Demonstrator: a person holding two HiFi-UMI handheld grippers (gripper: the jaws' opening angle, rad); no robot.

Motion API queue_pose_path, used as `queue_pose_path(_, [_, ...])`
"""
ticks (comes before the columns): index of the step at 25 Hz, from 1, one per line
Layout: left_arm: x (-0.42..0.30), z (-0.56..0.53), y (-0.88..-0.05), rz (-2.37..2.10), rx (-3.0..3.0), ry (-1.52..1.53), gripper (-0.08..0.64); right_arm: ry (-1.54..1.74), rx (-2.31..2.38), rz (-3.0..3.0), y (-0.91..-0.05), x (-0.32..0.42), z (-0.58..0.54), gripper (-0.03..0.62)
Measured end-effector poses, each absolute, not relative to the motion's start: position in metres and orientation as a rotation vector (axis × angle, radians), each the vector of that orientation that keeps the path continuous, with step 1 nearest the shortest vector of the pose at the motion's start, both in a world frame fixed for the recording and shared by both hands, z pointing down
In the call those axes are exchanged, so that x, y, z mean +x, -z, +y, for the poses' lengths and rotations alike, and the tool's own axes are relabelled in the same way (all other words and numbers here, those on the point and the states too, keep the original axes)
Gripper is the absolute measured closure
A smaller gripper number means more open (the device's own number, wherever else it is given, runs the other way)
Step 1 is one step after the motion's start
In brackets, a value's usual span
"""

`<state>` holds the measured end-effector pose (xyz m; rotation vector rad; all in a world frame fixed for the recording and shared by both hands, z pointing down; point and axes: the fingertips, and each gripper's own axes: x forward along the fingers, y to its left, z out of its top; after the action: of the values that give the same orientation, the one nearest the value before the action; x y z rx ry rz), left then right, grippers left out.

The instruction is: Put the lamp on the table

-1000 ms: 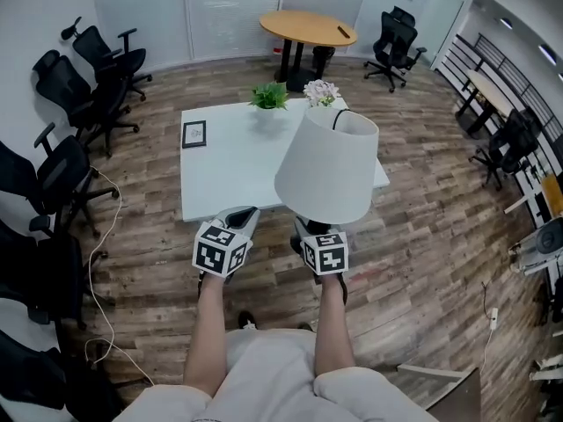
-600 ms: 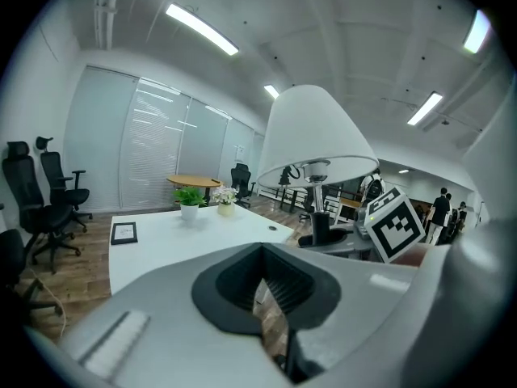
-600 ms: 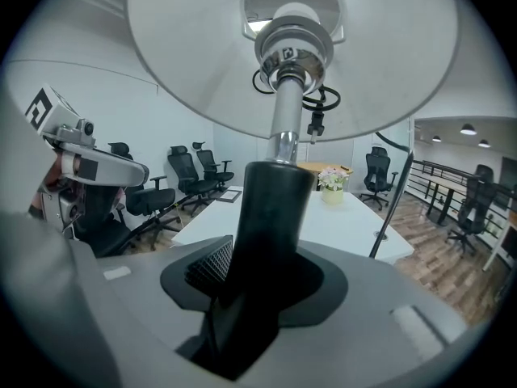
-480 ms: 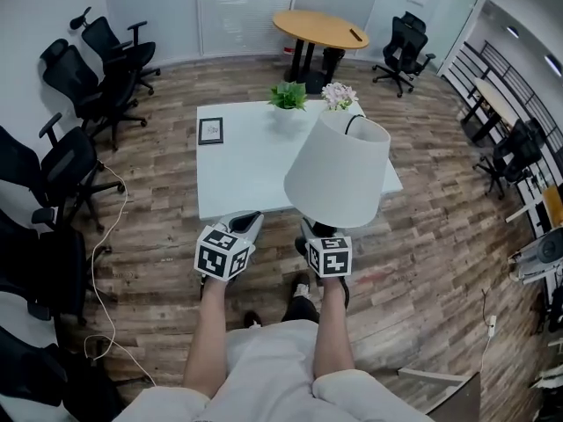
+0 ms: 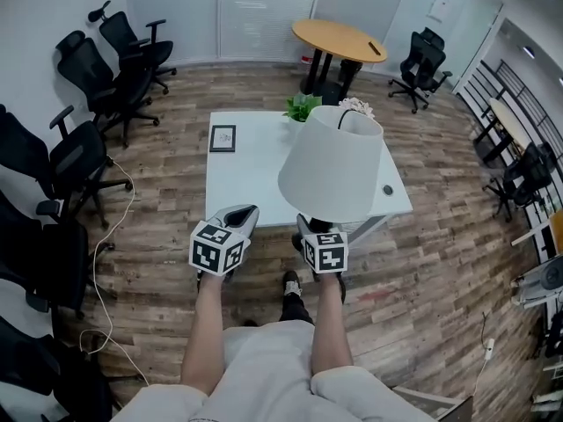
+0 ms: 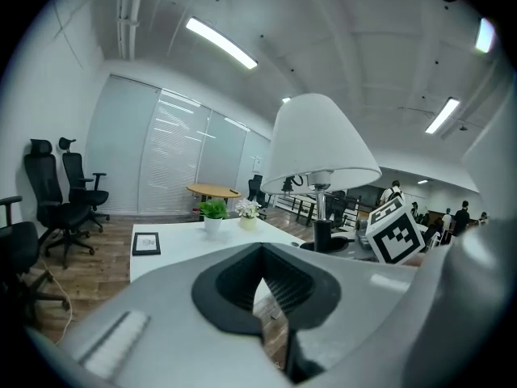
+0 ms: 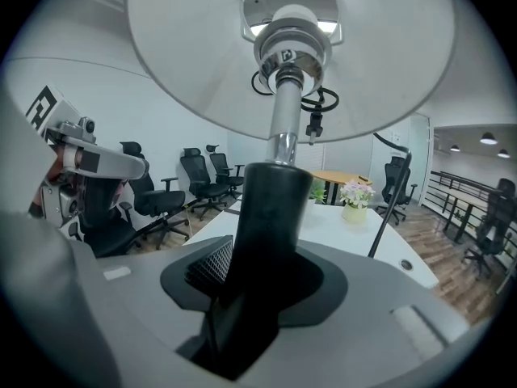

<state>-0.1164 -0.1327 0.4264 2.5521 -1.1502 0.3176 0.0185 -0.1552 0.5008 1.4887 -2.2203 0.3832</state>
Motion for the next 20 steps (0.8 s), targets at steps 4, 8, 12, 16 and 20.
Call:
queue_pose_path(4, [-0.12, -0.155, -0.421, -1.182, 2.544, -0.309, 0.559, -0.392, 1.493, -2.244, -0.497, 0.017, -0.178, 0.399])
queue_pose_path(8, [-0.115, -0.177, -0.426, -1.175, 2.542, -0.334, 0.559, -0.417, 1.506, -2.236, -0.503, 0.027, -0.2, 0.4])
queue_pose_path(12, [-0.098, -0.199, -0.423, -1.145, 2.573, -0.383, 0.559, -0.471, 1.506, -2.242, -0.506, 0.041, -0.223, 0.4])
queue_pose_path(16, [-0.084, -0.224, -0.412, -1.154, 2.592, -0.381, 0.559, -0.5, 1.53, -2.255, -0.503, 0.061, -0.25, 0.4])
queue_pose_path(20, [-0.075, -0.251, -0.408, -1.181, 2.582, -0.396, 0.559, -0.511, 1.526, -2.27, -0.498, 0.077, -0.281, 0.4])
